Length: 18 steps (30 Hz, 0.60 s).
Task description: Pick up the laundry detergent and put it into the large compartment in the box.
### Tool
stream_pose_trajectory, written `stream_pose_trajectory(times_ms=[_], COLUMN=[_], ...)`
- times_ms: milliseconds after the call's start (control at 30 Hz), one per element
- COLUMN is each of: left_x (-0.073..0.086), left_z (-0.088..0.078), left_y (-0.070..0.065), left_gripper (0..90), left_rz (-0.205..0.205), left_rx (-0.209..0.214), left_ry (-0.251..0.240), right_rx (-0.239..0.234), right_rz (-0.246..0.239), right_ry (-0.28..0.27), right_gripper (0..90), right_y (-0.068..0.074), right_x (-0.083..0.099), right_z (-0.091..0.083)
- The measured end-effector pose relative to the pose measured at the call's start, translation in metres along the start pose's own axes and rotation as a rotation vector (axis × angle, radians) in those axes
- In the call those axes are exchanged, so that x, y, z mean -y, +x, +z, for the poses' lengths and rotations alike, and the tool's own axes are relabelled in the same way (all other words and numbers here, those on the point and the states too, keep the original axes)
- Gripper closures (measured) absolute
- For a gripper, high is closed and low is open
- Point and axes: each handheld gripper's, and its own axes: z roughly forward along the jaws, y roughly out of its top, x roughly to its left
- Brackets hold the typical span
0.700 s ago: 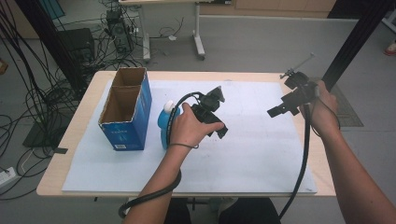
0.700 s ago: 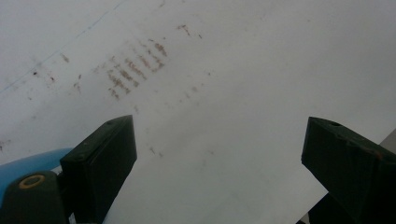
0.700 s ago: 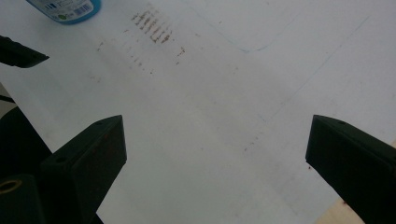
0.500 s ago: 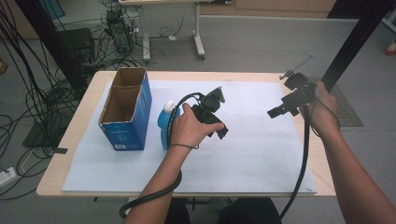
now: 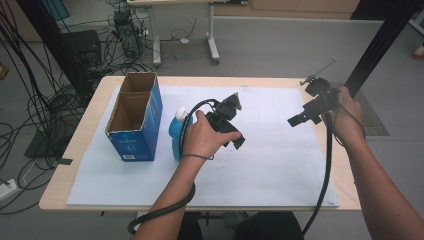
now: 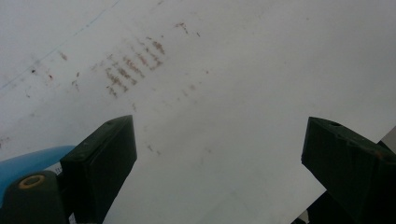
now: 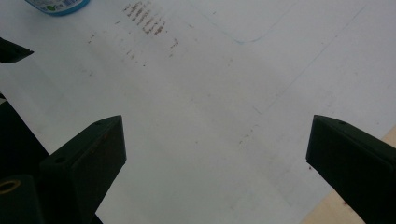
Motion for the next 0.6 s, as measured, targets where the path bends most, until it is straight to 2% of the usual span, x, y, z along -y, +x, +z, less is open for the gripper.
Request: stream_pose_trajectory(times_ms=[400, 600], left_x=[0.0003, 0.0], left_z=[-0.0013, -0.0076], left_y=[-0.0001, -0.0023], left_gripper=[10.6, 10.6], left_rz=[-0.003, 0.0], left_rx=[-0.003, 0.002], left_ry=[0.0, -0.013], right_rx=[0.006, 0.007], right_rz=[-0.005, -0.003], right_ry=[0.002, 0.002], right_gripper=[4.5, 4.5], right_y=[0.0005, 0.0], right_x=[-0.0006, -0.0008], right_z=[-0.0006, -0.0003])
